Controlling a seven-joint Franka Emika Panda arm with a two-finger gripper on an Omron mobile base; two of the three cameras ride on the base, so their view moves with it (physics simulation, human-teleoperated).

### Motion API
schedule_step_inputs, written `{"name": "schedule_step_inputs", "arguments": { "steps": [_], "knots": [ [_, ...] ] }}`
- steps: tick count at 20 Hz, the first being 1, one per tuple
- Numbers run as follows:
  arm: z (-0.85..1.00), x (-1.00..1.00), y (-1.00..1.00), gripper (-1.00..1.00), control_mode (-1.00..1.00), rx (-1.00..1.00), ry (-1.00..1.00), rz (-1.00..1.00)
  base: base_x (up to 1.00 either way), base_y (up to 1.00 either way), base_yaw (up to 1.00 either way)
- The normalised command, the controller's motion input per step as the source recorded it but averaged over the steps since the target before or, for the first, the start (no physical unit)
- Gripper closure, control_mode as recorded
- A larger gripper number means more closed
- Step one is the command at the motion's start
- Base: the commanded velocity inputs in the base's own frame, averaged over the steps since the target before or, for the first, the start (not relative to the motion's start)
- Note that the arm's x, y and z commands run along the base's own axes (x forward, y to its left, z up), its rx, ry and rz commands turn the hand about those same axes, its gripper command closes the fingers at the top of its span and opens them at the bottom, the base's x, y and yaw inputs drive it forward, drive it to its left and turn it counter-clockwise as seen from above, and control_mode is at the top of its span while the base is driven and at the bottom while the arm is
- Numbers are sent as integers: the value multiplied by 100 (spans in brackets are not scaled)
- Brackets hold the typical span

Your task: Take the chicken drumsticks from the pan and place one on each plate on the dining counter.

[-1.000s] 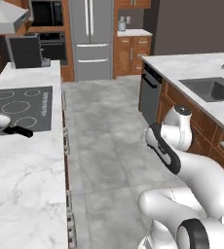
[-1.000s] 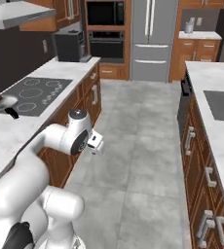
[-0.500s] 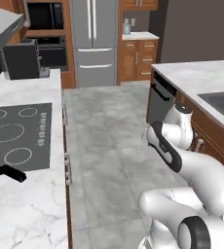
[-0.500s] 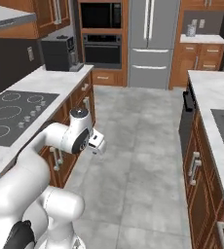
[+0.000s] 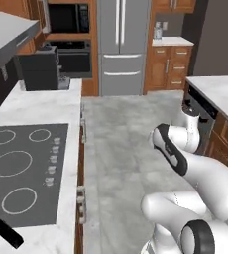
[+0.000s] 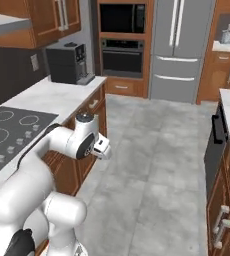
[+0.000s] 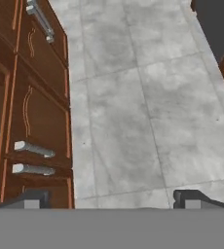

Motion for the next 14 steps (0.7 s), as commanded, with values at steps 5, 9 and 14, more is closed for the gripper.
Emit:
{"name": "schedule_step_inputs", "arguments": {
  "steps": [5, 9, 14],
  "knots": [
    [0, 0, 0, -100, 100, 0, 0, 0, 71, 0, 65],
    [0, 0, 0, -100, 100, 0, 0, 0, 33, -6, 97],
    [0, 0, 0, -100, 100, 0, 0, 0, 18, -7, 100]
  ]
}}
